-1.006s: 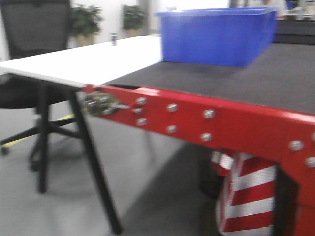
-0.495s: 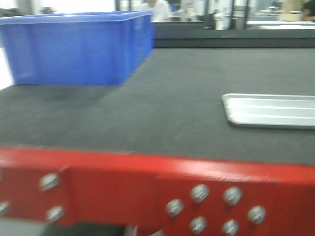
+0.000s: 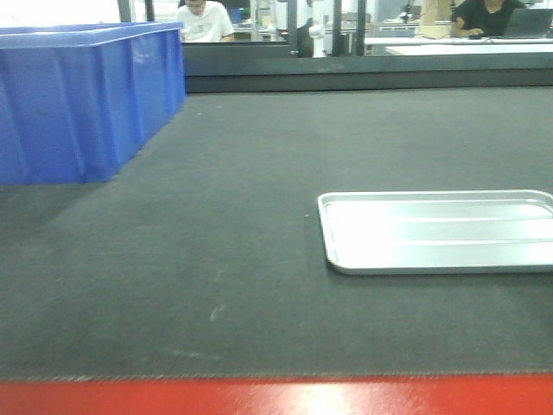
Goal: Grab orange capacitor from left shelf to right conveyor
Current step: 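Drive the base across the floor to the red-framed conveyor, then extend the right arm with the cylinder over the silver tray on the conveyor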
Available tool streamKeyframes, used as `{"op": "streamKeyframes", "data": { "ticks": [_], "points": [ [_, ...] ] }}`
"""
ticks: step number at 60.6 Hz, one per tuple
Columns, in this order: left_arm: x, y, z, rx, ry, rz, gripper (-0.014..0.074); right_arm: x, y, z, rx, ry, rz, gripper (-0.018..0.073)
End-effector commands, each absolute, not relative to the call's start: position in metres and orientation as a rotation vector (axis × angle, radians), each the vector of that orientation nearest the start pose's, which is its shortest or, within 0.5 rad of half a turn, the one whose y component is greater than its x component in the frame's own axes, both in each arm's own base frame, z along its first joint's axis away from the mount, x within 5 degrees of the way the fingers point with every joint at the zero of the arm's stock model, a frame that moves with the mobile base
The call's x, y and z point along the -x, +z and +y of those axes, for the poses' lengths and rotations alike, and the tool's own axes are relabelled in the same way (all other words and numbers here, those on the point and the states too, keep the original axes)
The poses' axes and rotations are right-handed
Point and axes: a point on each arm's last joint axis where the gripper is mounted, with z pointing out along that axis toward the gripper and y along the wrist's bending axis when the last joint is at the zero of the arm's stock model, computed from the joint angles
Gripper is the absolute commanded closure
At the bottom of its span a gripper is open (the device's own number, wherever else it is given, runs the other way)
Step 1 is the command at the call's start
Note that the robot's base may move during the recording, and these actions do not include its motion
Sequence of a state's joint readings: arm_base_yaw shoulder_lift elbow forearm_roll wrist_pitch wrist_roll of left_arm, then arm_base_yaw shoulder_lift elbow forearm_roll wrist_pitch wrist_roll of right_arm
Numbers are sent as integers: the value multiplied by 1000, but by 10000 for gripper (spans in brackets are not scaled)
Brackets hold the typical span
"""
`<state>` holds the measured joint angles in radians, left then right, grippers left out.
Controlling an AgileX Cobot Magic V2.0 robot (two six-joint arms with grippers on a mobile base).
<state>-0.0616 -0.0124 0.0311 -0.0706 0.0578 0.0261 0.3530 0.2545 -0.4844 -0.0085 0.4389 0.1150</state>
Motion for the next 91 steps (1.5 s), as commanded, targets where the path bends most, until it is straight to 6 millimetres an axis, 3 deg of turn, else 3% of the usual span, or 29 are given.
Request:
{"op": "streamKeyframes", "data": {
  "ticks": [1, 91],
  "points": [
    [-55, 208, -3, -7, -89, 1457, 723, -55, 337, 20, 200, 349, 1584, 426],
    [-55, 208, -3, -7, -89, 1457, 723, -55, 339, 20, 197, 351, 1562, 426]
  ]
}}
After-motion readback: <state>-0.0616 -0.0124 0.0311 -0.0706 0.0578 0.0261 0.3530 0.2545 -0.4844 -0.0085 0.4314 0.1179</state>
